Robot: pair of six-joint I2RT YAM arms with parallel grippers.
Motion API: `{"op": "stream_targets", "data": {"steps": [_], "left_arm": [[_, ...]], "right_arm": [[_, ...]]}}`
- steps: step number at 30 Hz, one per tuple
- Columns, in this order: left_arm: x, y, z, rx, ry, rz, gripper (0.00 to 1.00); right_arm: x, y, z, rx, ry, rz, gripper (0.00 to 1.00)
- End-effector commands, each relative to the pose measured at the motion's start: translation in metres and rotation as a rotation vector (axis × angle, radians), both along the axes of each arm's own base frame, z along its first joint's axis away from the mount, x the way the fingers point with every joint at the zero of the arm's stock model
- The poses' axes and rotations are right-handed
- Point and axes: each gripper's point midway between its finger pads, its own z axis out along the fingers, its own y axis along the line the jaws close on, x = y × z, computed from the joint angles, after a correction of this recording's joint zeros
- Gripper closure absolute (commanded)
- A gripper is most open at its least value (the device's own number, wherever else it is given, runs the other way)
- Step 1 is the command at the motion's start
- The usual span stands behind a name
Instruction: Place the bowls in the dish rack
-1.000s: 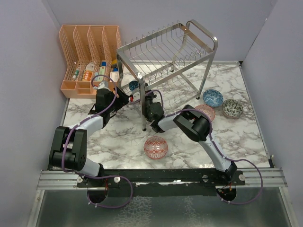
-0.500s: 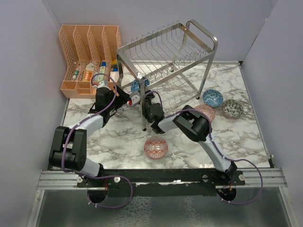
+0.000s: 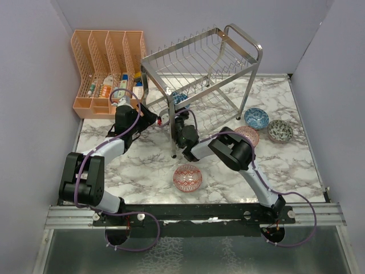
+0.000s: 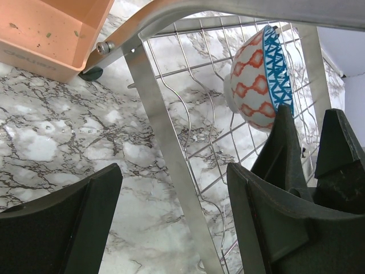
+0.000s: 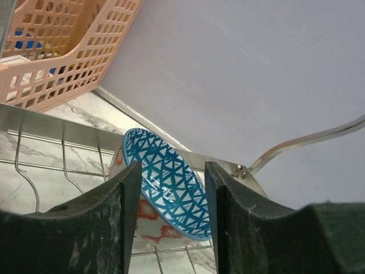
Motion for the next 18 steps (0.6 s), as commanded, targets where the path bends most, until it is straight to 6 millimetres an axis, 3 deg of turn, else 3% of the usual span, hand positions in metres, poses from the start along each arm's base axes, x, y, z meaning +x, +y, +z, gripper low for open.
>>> {"op": "stream_targets", "data": {"steps": [1,8,18], "left_arm": [[0.008,0.000,0.015,0.013,-0.049,0.005,0.23],[0.007,0.000,0.016,0.015,-0.049,0.005,0.23],[0.007,0.000,0.017,0.013,-0.051,0.005,0.23]], "right_arm": [[0.003,-0.015,0.017,0.137,0.047,0.010,0.48],[0.017,-0.024,-0.002,0.221,0.268,0.120,0.44],[0.010,-0.032,-0.009,0.277,0.471,0.129,0.44]]}}
